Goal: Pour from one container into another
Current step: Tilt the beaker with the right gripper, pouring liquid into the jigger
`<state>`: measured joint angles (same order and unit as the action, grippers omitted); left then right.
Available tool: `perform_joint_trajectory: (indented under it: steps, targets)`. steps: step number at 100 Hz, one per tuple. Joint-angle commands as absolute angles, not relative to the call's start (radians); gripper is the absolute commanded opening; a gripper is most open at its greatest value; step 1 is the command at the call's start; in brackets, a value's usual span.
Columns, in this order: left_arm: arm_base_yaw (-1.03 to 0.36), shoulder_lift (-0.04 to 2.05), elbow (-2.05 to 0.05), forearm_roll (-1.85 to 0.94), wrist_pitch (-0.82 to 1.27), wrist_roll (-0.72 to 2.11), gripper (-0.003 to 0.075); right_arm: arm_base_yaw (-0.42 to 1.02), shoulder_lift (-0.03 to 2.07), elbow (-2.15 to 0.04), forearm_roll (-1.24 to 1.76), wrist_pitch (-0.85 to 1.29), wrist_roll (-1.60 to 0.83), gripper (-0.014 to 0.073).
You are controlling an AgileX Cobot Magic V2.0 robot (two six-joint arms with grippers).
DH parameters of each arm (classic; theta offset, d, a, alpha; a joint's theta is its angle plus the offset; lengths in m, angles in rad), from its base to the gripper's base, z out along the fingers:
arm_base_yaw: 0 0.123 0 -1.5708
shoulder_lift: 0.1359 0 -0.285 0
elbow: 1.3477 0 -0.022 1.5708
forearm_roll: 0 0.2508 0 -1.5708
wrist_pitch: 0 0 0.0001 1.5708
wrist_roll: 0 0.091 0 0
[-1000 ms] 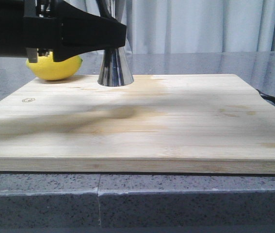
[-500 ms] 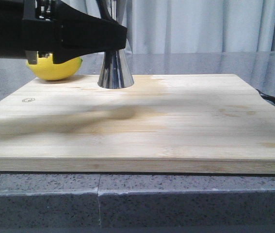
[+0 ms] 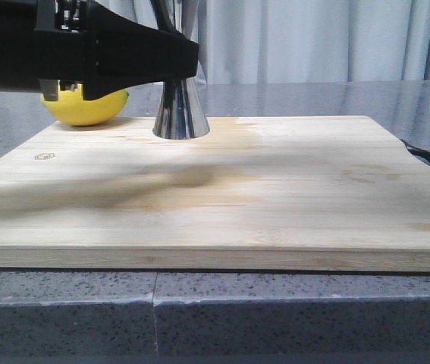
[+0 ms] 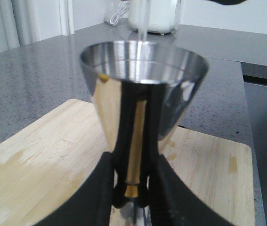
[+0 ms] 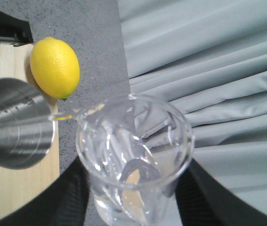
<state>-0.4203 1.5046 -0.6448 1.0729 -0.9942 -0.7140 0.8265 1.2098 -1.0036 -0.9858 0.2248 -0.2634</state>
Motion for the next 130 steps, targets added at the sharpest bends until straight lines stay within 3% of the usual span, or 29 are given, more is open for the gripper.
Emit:
perform_joint_trajectory:
  steps: [1, 130]
  targets:
    - [-0.415, 1.467, -0.674, 1.027, -1.071, -0.723, -0.0019, 0.825, 1.188, -1.041, -1.025, 0.173, -0.270, 0.0123]
    - [-0.415, 1.467, -0.674, 1.027, -1.071, -0.723, -0.0019, 0.825, 1.188, -1.039, -1.122, 0.173, -0.270, 0.0123]
